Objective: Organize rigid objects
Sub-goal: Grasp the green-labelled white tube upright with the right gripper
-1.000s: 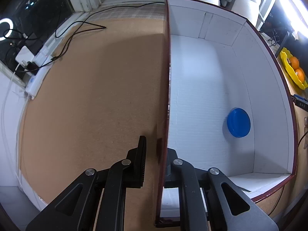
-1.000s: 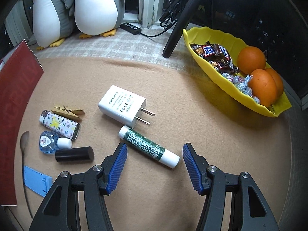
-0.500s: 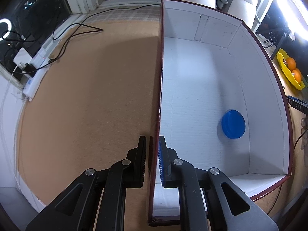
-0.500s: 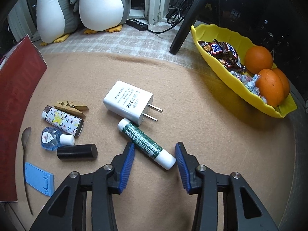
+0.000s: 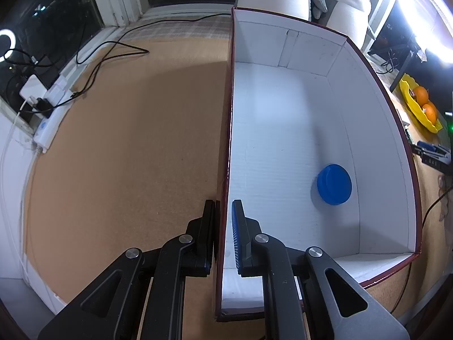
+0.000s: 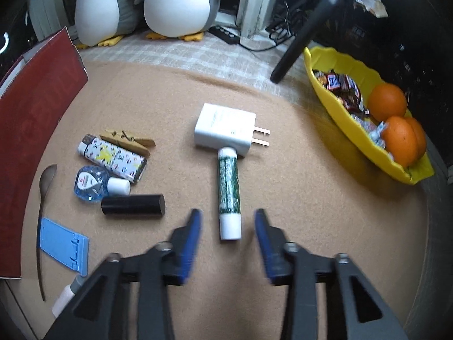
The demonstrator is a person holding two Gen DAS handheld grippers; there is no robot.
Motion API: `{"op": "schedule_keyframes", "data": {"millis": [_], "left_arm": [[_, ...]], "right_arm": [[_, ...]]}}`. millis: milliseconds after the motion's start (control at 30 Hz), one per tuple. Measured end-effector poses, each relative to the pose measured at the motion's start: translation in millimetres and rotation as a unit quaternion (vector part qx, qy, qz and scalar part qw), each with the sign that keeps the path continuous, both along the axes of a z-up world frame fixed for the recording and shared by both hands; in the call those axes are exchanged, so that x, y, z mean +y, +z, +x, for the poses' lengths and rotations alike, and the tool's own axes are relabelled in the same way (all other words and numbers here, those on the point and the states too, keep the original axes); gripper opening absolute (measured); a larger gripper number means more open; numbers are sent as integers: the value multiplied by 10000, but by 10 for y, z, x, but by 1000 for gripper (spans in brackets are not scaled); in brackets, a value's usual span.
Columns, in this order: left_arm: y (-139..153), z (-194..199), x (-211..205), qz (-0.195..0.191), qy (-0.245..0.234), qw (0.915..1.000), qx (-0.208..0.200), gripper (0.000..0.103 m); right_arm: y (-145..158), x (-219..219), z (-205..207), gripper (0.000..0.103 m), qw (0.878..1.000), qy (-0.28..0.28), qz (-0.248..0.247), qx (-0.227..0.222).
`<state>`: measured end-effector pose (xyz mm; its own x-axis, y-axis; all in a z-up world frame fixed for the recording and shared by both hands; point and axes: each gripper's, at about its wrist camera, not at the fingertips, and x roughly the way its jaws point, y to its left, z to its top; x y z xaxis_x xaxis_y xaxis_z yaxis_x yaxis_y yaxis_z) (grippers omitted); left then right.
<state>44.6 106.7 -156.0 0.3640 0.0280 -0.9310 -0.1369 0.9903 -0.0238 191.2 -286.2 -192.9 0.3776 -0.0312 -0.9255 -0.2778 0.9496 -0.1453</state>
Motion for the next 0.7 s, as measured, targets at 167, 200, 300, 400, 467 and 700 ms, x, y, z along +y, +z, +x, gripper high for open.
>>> {"op": "schedule_keyframes", "data": {"millis": [167, 200, 300, 400, 467, 700], "left_arm": [[15, -16, 4, -20, -2, 10000, -30, 10], [22, -20, 4, -24, -2, 10000, -40, 10], [41, -31, 9, -46, 12, 10000, -77, 10], [40, -34, 12, -54, 16, 9999, -95, 10], [44, -38, 17, -76, 25, 9999, -107, 10], [46, -53, 33, -157, 29, 9997, -167, 10]], "right_arm": [[-23, 41, 161, 42, 9999, -38, -7, 111], [-50, 47, 187, 36, 9999, -51, -40, 145], [-81, 52, 212, 22, 9996, -85, 115, 223], [-83, 68, 185, 14, 9995, -79, 171, 260], [-72, 78, 150, 14, 9995, -98, 141, 248], [5, -4, -51, 14, 9985, -345, 404, 151]]}}
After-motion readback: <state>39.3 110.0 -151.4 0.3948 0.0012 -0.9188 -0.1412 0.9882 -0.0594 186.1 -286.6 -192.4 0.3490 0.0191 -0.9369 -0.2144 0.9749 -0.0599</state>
